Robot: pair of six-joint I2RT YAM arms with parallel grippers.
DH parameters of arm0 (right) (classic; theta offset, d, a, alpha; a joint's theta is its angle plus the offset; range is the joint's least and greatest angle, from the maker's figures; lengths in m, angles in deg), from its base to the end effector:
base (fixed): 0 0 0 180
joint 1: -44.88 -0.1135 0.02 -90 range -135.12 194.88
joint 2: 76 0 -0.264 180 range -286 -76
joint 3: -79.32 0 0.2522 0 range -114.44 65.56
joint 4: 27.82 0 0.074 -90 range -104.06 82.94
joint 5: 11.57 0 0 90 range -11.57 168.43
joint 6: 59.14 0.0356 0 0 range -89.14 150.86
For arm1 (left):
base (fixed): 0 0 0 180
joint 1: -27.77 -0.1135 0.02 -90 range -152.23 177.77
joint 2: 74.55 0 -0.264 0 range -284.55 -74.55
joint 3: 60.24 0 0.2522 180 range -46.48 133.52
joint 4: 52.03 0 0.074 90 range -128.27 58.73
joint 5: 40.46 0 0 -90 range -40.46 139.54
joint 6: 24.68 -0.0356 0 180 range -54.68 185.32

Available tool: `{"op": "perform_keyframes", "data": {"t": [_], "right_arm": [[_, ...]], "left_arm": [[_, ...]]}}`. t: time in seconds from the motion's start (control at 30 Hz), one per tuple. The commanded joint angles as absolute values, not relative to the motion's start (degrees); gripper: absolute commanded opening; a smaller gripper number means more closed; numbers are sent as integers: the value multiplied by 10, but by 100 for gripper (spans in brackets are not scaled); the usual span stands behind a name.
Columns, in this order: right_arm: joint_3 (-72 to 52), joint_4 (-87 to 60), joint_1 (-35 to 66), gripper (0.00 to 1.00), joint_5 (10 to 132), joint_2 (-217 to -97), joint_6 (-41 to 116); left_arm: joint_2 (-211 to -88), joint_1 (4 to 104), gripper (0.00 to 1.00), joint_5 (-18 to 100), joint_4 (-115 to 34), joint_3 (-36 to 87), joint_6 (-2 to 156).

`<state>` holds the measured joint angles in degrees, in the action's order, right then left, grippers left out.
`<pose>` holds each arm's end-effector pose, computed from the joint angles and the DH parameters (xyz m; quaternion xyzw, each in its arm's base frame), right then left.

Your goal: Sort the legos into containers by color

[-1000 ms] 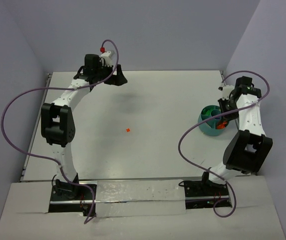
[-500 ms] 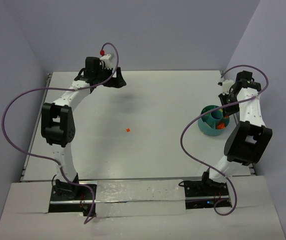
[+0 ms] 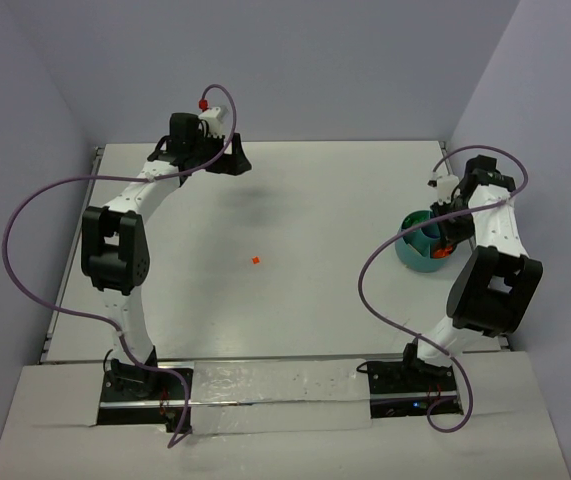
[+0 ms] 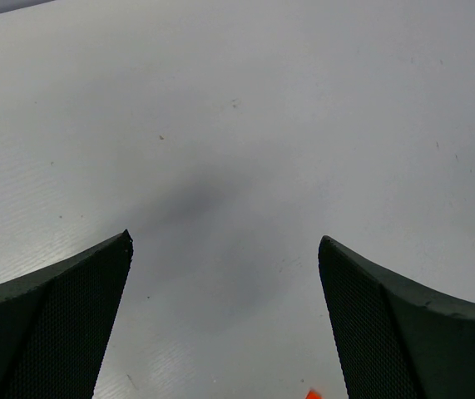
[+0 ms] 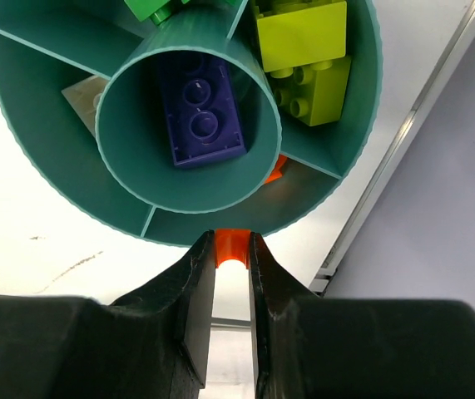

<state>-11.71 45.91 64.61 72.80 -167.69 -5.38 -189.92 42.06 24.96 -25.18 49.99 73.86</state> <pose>0.2924 -0.1012 0.2691 -0.1487 0.9783 -0.0207 0.1426 0.4562 -0.1315 0.2731 0.1459 0.8483 -0.2762 0.4276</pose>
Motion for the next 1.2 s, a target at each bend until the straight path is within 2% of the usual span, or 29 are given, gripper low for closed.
{"op": "perform_keyframes", "data": {"t": [0.0,0.13,0.17,0.23,0.33,0.4,0.63,1.17], "right_arm": [[-126,449,639,14,724,-1652,-58],[-130,447,636,19,723,-1654,-57],[-131,447,635,24,723,-1654,-58],[-132,448,634,40,724,-1654,-58],[-136,451,634,54,724,-1654,-58],[-140,457,634,58,724,-1651,-60],[-143,480,631,61,715,-1617,-73],[-154,491,613,58,702,-1638,-56]], "left_arm": [[-1865,424,99,252,-257,507,736],[-1860,424,99,253,-258,501,737],[-1859,424,99,254,-259,499,736],[-1856,424,99,253,-259,496,735],[-1854,423,99,252,-259,493,734],[-1850,422,99,252,-261,487,734],[-1845,418,99,249,-268,472,739],[-1841,416,99,238,-269,469,737]]}}
